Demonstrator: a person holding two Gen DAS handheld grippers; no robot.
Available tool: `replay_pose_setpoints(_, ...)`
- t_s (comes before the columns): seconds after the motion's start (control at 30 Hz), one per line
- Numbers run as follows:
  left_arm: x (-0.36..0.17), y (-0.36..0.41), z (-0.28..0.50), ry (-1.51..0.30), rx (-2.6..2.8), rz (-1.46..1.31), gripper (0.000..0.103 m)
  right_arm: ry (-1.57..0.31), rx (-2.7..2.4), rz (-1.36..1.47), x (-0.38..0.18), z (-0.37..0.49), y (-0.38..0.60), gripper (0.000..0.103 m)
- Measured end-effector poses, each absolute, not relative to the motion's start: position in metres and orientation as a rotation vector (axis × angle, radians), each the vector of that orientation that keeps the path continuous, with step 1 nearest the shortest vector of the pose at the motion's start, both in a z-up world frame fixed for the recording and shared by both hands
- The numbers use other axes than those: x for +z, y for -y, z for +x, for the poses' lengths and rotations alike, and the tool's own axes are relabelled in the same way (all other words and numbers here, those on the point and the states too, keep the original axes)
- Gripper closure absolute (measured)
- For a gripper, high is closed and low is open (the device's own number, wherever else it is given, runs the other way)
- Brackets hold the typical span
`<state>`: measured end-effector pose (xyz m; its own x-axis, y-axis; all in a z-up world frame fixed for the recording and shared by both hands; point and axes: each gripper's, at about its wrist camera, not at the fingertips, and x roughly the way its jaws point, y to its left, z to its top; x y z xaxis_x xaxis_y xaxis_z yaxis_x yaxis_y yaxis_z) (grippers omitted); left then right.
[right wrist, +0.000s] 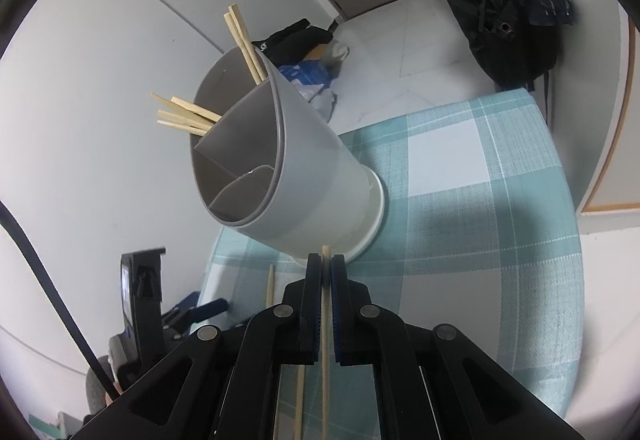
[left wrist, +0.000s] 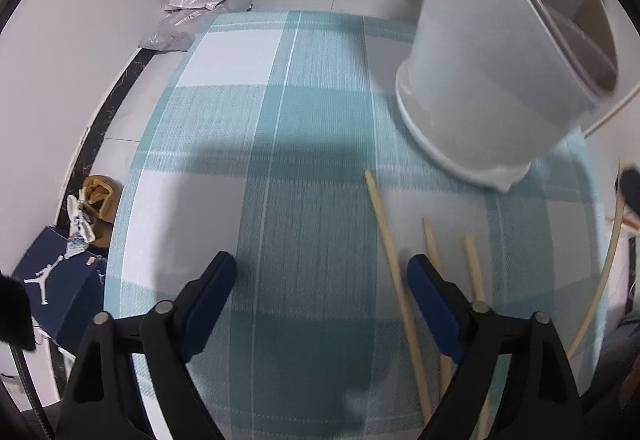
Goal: Organize utensils
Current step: 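Lift the chopstick with the right gripper and carry it toward the caddy, then lower the chopstick into the white caddy with the right gripper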
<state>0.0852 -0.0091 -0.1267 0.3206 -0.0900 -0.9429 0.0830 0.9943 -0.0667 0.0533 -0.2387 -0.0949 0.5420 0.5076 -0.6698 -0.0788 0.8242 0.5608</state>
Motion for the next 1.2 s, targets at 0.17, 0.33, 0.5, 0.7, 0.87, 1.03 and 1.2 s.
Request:
replay_pose_setpoints(0.17, -0.125, 0.012, 0.095, -1.213, -0.089, -0.039, 0.048, -0.934, 0.371, 0.500, -0.093, 0.053, 0.237, 0.099)
replay_pose_setpoints(0.33, -0.125, 0.025, 0.099, -1.201, -0.095, -0.011, 0.088, -0.935, 0.372, 0.495, -0.093, 0.053, 0.237, 0.099)
replay_pose_setpoints(0.5, -0.122, 0.025, 0.095, -1.201, -0.096, -0.045, 0.101, -0.922, 0.378, 0.474, -0.089, 0.054, 0.234, 0.099)
replay_pose_setpoints(0.7, -0.095, 0.013, 0.085, -1.083, -0.118, -0.135, 0.101, -0.862, 0.390, 0.419, -0.076, 0.048, 0.226, 0.099)
replay_pose_setpoints(0.87, -0.052, 0.002, 0.057, -0.906, -0.156, -0.195, 0.101, -0.785, 0.396, 0.353, -0.064, 0.034, 0.217, 0.099)
replay_pose_setpoints(1.03, -0.025, 0.009, 0.027, -0.781, -0.204, -0.153, 0.101, -0.709, 0.386, 0.293, -0.052, 0.015, 0.209, 0.100)
replay_pose_setpoints(1.2, -0.014, 0.019, 0.017, -0.743, -0.226, -0.105, 0.101, -0.669, 0.364, 0.257, -0.045, 0.001, 0.201, 0.100)
